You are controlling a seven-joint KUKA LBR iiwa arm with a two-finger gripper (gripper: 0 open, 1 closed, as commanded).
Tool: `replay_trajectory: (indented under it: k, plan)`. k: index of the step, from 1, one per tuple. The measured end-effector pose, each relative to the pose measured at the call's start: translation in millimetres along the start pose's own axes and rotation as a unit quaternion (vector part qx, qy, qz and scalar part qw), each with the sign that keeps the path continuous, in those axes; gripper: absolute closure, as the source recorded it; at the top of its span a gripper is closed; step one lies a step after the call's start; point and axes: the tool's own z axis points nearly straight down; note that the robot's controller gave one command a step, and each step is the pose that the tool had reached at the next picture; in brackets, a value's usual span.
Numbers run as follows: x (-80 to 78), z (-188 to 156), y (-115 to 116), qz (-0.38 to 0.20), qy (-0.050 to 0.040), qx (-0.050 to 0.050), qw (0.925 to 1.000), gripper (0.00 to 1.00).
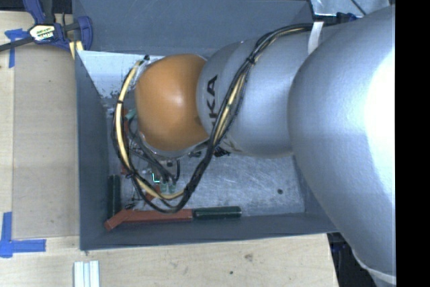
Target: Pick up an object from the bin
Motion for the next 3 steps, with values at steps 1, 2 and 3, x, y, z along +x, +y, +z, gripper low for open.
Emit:
replay_trajectory:
  k: [1,2,3]
  plan:
    - [-15.2,65.9,-47.1,-0.082,-0.0023,-0.001,0.9966,0.0]
    - [-16.1,64.0,-47.2,-0.083,-0.0045,-0.001,0.9966,1.0]
    - [7.9,4.5,-50.9,0.018,-0.006,-0.002,0.9998,1.0]
